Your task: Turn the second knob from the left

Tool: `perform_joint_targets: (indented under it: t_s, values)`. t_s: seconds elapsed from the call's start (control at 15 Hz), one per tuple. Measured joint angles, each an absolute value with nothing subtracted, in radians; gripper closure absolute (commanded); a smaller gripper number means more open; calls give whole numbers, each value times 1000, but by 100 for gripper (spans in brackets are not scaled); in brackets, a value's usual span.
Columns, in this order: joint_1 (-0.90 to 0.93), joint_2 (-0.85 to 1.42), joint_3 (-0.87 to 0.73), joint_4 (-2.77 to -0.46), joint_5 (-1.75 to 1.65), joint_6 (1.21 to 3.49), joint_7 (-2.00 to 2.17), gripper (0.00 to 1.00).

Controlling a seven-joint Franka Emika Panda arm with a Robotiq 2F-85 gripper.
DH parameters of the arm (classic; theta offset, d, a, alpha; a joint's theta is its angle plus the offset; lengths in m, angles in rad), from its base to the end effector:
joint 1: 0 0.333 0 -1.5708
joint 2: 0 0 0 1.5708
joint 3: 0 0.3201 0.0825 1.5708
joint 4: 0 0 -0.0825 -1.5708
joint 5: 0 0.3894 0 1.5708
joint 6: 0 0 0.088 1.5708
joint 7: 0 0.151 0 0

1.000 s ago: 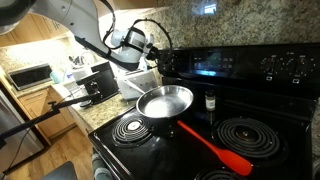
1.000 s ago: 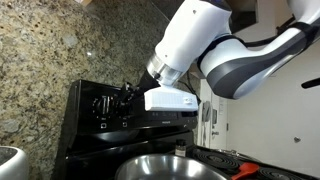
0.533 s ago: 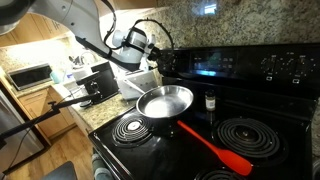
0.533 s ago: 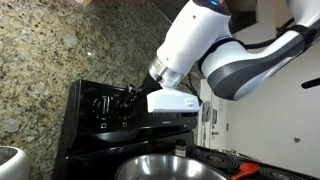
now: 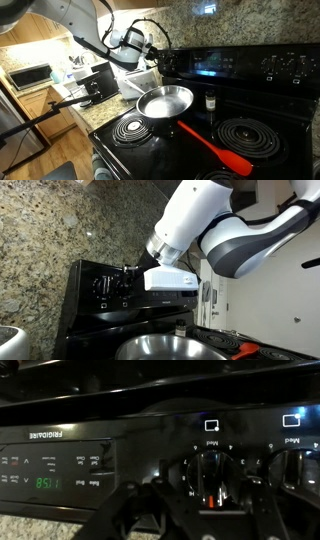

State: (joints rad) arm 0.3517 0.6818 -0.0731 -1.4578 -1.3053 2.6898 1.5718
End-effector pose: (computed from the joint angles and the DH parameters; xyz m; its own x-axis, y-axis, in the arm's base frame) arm 0.7498 0.2395 0.2989 0.5614 -0.0652 0.8250 -0.2227 -0.9720 0.0747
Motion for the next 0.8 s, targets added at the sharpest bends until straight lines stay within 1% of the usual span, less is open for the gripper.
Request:
perform_joint_targets:
  t_s: [0.27, 0.33, 0.4, 0.8]
  values:
    - [363, 682, -70, -1455, -1305, 2690, 1572, 100]
    - [365, 682, -69, -1455, -1305, 2691, 1571, 96]
    - [365, 682, -68, -1455, -1305, 2691, 1568, 94]
    - [364, 681, -68, -1455, -1304, 2692, 1533, 94]
